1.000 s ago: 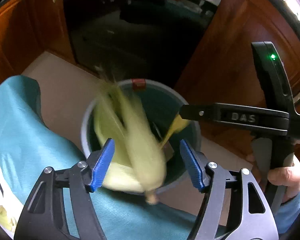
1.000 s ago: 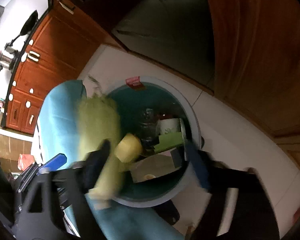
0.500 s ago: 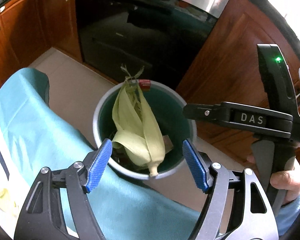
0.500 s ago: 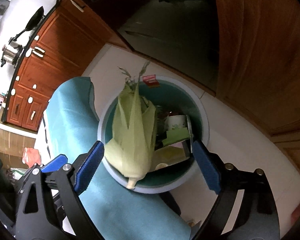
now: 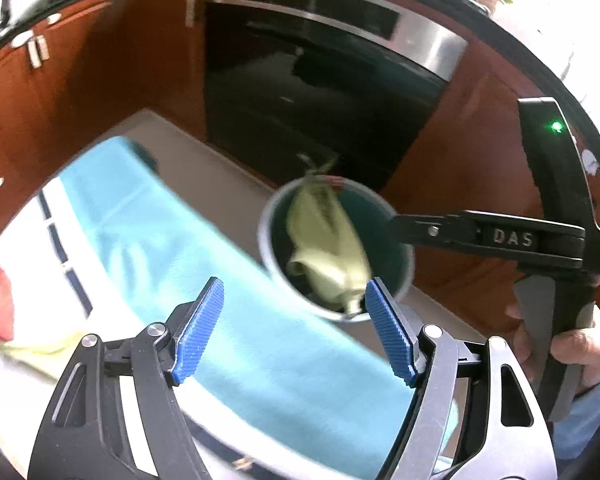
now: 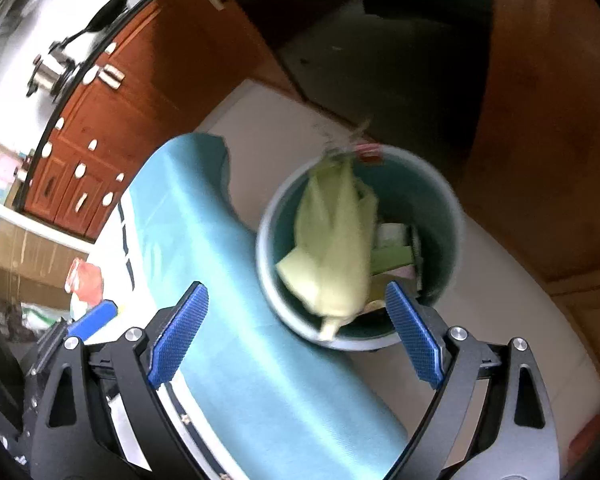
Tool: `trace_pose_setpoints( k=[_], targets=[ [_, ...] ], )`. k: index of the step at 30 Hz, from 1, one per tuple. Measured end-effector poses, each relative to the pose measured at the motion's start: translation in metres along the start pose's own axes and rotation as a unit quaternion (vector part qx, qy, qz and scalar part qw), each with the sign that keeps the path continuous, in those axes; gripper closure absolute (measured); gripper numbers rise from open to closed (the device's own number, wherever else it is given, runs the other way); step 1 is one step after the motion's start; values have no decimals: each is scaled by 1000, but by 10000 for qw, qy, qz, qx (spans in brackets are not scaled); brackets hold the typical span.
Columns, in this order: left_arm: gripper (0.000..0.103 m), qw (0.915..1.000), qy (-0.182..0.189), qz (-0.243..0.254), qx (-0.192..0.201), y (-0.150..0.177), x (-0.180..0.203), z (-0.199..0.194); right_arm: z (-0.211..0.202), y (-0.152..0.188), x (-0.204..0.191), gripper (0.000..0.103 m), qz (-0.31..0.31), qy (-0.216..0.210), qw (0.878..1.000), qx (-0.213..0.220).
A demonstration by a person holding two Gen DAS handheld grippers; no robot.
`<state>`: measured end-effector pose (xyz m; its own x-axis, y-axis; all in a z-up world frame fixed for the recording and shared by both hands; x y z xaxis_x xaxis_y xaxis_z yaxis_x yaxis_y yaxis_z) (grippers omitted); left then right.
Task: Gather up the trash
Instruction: 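Move both tools back over the table toward the red bag and tissue, then grasp the red snack bag with the left gripper while the right grasps the white tissue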
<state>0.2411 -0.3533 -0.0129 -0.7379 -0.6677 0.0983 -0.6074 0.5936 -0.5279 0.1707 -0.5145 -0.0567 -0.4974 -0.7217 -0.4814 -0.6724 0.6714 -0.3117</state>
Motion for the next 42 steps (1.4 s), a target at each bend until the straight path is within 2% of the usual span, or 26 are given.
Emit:
trace_pose_setpoints(
  k=[9, 12, 19, 23, 27, 35, 42],
  targets=[
    [29, 9949, -510, -864, 142, 44, -109, -47, 33, 35, -94, 16, -734, -196, 9957, -523],
    [29, 9905, -662, -1199, 137, 66, -148, -59, 49, 51, -131, 16, -1051, -273, 9912, -751],
    [29, 9816, -859, -1700, 123, 101, -208, -72, 91, 91, -189, 16, -1586, -358, 9783, -1288],
    [29, 9780, -955, -1849, 140, 111, -231, -75, 114, 112, -203, 16, -1749, -306, 9711, -1594],
    [29, 9770, -1026, -1865, 142, 108, -243, -69, 126, 116, -204, 16, -1686, -275, 9712, -1661],
    [29, 9788, -1180, -1668, 100, 74, -262, -40, 134, 100, -189, 16, -1416, -266, 9756, -1657],
    [29, 9775, -1354, -1614, -48, 48, -279, -5, 142, 99, -185, 16, -1341, -357, 9744, -1770]
  ],
)
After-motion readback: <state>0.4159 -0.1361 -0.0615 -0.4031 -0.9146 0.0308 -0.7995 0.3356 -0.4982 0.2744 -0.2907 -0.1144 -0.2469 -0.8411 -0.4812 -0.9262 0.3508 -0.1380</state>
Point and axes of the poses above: each gripper's, at about its wrist camera, not at the fingertips, and z roughly the way its jaws point, x to its right, y to its underside, the point moved 5 cm from there along z, roughly the way its jaws point, and after that the axes turned 4 degrees about -y, right-handed, at the moved point
